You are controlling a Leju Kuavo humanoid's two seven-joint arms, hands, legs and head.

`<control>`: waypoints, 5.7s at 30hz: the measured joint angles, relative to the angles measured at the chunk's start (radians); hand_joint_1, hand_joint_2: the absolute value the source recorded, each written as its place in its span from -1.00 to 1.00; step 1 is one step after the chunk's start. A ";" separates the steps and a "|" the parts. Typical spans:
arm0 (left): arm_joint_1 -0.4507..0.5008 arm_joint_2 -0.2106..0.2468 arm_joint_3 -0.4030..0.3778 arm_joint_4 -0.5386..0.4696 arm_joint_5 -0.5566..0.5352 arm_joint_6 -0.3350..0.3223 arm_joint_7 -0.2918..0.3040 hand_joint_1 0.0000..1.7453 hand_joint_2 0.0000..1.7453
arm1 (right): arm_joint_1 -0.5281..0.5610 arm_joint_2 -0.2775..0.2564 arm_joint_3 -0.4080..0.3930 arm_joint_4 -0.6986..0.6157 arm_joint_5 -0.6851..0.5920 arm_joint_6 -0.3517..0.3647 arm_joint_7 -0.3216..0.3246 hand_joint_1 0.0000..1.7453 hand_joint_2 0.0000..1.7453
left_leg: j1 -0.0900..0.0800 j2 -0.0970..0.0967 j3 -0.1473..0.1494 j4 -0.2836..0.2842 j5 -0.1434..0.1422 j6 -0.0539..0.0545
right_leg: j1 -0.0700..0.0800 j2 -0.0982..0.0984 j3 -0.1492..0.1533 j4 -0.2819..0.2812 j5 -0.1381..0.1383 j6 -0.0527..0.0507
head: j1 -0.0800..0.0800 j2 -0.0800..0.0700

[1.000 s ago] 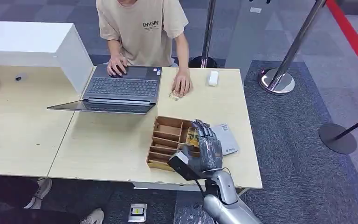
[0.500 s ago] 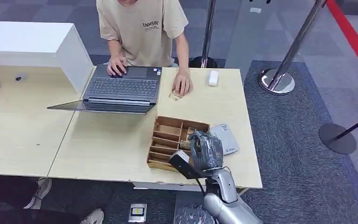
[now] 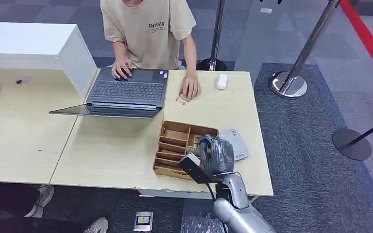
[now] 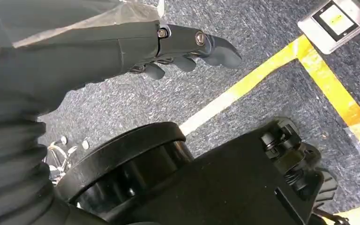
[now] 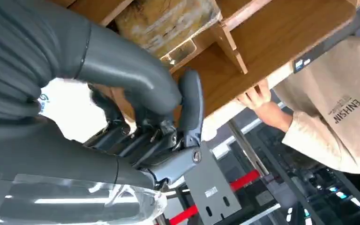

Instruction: Pass the card to the sensor for recognition and then transmit it.

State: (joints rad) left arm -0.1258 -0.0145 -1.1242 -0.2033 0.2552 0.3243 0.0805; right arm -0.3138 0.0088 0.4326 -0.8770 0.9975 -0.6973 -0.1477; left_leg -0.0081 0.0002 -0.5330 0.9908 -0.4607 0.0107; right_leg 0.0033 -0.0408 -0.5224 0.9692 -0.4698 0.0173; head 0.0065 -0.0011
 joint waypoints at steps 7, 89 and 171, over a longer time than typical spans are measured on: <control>0.000 0.000 0.000 0.000 0.005 0.002 0.000 -1.00 1.00 | 0.002 0.011 -0.051 -0.049 -0.004 0.000 -0.028 -1.00 1.00 | 0.000 0.000 0.000 0.000 0.000 0.000 | 0.000 0.000 0.000 0.000 0.000 0.000 | 0.000 0.000; -0.002 0.000 -0.001 0.000 -0.001 0.023 -0.007 -1.00 1.00 | -0.076 -0.180 0.287 -0.100 0.070 0.155 0.272 1.00 1.00 | 0.000 0.000 0.000 0.000 0.000 0.000 | 0.000 0.000 0.000 0.000 0.000 0.000 | 0.000 0.000; -0.031 0.000 -0.067 -0.006 -0.106 0.005 -0.008 -1.00 1.00 | -0.673 -0.197 0.481 0.176 0.031 0.198 0.122 -1.00 -1.00 | 0.000 -0.001 0.000 0.000 0.000 0.000 | 0.000 -0.001 0.000 0.001 0.000 0.000 | 0.000 0.000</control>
State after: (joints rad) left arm -0.1571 -0.0149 -1.1910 -0.2098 0.1492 0.3288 0.0729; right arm -0.9866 -0.1884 0.9132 -0.7008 1.0282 -0.4991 -0.0256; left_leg -0.0083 -0.0010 -0.5330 0.9911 -0.4602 0.0104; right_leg 0.0032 -0.0418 -0.5221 0.9700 -0.4695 0.0170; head 0.0069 -0.0011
